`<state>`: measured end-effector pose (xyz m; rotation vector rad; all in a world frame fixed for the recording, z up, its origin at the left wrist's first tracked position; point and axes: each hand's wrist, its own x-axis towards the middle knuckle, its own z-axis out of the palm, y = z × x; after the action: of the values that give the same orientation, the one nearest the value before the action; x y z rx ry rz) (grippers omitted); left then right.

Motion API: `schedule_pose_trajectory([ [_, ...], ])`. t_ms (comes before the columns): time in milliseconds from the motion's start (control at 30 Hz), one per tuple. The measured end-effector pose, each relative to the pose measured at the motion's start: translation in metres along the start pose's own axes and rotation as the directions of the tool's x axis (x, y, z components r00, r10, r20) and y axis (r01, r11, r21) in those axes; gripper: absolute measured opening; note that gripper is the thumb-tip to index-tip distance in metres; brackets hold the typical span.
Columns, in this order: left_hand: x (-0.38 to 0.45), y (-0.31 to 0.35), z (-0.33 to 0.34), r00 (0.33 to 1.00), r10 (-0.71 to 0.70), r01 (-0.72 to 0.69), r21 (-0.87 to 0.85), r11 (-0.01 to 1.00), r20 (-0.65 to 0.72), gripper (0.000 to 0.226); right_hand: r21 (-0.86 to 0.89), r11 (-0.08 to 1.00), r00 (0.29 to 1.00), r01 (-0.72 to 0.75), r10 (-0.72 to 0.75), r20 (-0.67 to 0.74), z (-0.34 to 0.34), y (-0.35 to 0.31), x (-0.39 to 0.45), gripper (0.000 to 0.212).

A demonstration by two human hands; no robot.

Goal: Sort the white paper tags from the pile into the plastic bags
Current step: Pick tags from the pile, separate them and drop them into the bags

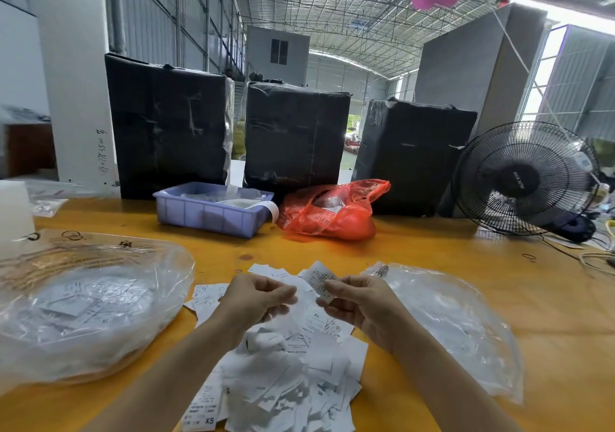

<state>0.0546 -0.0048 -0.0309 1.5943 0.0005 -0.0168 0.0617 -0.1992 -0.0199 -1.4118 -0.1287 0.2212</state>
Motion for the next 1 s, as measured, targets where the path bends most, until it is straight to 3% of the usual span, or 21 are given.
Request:
schedule_pose_trajectory([
  [167, -0.004, 0.004, 0.004, 0.999, -0.026, 0.026, 0.006, 1.0, 0.042, 0.003, 0.0, 0.999, 0.999, 0.049, -0.049, -0.002, 0.005, -0.005, -0.004, 0.034],
  [367, -0.006, 0.008, 0.004, 0.993, -0.075, 0.076, -0.008, 0.997, 0.096, 0.009, -0.151, 0.972, 0.981, 0.179, -0.187, -0.042, 0.004, -0.011, -0.005, 0.009],
  [667, -0.007, 0.009, 0.004, 0.989, -0.096, 0.096, 0.005, 0.995, 0.112, 0.015, -0.224, 0.95, 0.974, 0.217, -0.227, -0.018, 0.003, -0.015, -0.009, 0.029],
  [767, -0.007, 0.008, 0.004, 0.99, -0.09, 0.09, 0.006, 0.996, 0.112, 0.01, -0.328, 0.926, 0.982, 0.188, -0.187, 0.034, 0.004, -0.013, -0.008, 0.018],
  [833, -0.008, 0.009, 0.004, 0.99, -0.082, 0.081, 0.015, 0.997, 0.113, 0.009, -0.401, 0.891, 0.971, 0.213, -0.239, -0.015, 0.004, -0.011, -0.007, 0.005],
  [933, -0.009, 0.008, 0.005, 0.99, -0.072, 0.068, 0.037, 0.997, 0.118, 0.01, -0.236, 0.941, 0.952, 0.242, -0.277, -0.13, 0.001, -0.011, -0.005, 0.012],
  [1000, -0.009, 0.008, 0.006, 0.99, -0.072, 0.067, 0.045, 0.997, 0.12, 0.008, -0.047, 0.973, 0.967, 0.226, -0.23, -0.107, 0.001, -0.013, -0.006, 0.015],
])
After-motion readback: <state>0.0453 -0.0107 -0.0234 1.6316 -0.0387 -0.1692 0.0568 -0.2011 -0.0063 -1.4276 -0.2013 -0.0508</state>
